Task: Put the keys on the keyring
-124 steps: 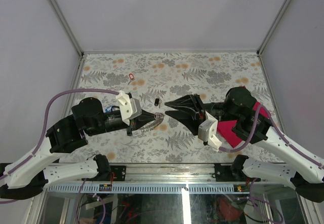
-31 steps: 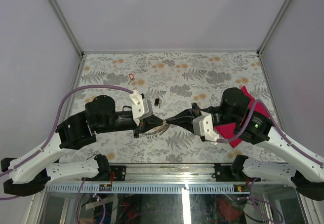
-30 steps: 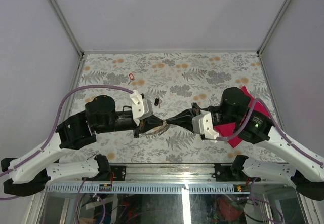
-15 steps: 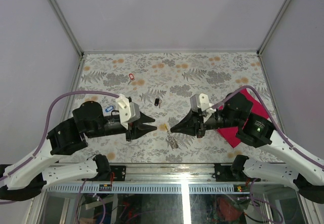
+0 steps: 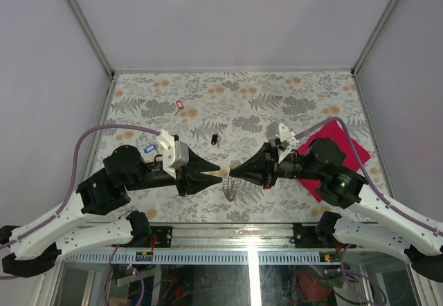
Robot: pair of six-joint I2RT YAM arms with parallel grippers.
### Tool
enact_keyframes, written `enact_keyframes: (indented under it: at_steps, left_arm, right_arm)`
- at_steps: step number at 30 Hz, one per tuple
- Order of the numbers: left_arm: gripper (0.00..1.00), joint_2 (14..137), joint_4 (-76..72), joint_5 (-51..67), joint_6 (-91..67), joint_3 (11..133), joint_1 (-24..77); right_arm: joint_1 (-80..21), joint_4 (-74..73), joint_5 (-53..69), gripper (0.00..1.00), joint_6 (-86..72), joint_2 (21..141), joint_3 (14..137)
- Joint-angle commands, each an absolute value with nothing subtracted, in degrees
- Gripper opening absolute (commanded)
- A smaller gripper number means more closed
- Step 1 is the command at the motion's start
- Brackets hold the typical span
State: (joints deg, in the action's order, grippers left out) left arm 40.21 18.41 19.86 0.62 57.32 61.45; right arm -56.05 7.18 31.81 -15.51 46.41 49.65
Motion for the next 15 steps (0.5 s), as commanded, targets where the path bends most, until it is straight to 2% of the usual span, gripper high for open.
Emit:
enact_keyframes:
  at_steps: [1,15]
  left_arm:
    - [0.33,39.31,7.65,22.09,-1.92,56.14,61.52]
    - [0.32,39.03,4.92,21.79,-2.54,54.83,61.53]
  right_arm:
    - [-56.48,20.59,29.14,0.00,-16.79,45.24,48.05]
    - [-56.46,37.96,30.58,0.00,-19.56,44.58,42.64]
